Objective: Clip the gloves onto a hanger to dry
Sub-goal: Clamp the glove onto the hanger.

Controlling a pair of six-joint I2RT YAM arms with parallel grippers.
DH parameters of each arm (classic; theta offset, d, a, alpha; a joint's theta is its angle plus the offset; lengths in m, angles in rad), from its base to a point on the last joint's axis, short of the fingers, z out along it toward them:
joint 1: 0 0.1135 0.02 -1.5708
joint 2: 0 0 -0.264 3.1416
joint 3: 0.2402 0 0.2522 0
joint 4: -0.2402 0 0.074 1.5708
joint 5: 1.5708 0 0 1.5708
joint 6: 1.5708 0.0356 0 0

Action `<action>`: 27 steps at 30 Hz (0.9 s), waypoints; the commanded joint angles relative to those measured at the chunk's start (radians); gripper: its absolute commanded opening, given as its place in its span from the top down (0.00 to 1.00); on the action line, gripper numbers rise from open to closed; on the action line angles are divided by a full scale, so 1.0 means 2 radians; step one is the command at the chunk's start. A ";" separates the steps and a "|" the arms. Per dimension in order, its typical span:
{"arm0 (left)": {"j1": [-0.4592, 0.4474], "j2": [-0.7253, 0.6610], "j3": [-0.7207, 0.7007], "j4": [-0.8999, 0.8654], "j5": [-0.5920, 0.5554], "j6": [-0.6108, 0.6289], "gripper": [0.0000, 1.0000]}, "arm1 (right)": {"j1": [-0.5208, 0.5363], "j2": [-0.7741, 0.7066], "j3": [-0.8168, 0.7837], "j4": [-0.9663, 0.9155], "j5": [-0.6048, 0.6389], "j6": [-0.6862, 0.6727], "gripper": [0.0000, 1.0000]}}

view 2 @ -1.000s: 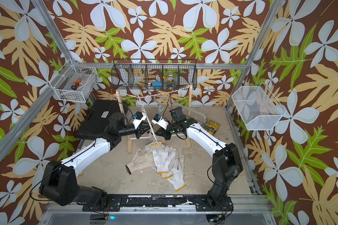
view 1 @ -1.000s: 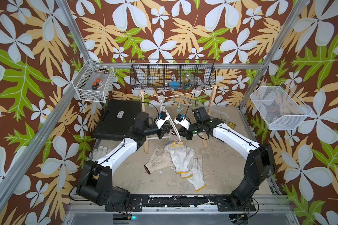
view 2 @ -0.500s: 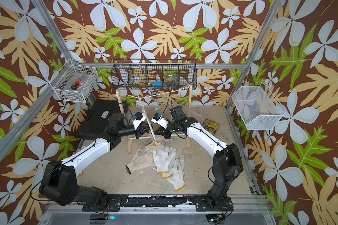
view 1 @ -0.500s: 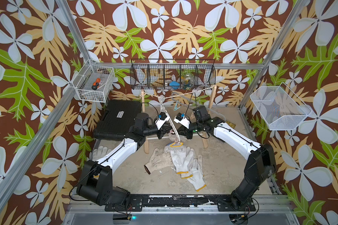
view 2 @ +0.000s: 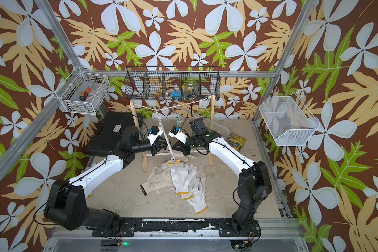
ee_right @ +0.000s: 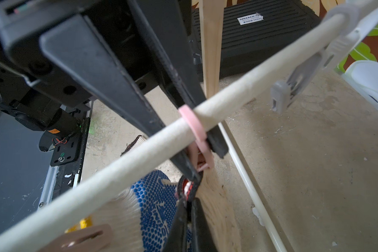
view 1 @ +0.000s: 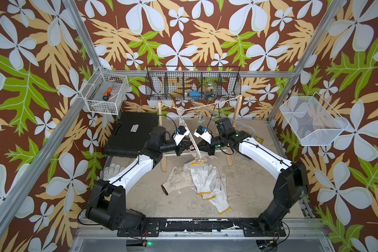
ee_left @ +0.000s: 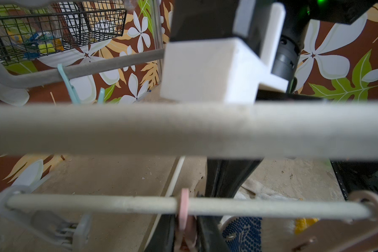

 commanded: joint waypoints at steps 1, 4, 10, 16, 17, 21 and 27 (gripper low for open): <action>0.001 0.000 0.002 -0.005 0.011 -0.003 0.83 | 0.003 0.003 -0.004 -0.010 -0.004 -0.019 1.00; 0.002 0.001 0.002 -0.003 0.014 -0.004 0.84 | 0.004 0.002 -0.004 -0.009 0.000 -0.021 1.00; 0.002 0.003 -0.002 0.001 0.020 -0.006 0.84 | 0.005 0.001 0.008 0.006 -0.011 -0.010 1.00; 0.002 0.001 -0.004 0.001 0.022 -0.007 0.84 | 0.007 0.000 0.010 0.014 -0.020 -0.002 1.00; 0.002 0.001 -0.004 0.001 0.022 -0.006 0.84 | 0.007 0.000 0.010 0.016 -0.023 -0.001 1.00; 0.002 0.002 -0.004 0.001 0.025 -0.007 0.85 | 0.007 -0.002 0.010 0.027 -0.026 0.008 1.00; 0.004 -0.002 -0.006 -0.002 0.023 -0.007 0.83 | 0.007 -0.002 0.007 0.027 -0.015 0.008 1.00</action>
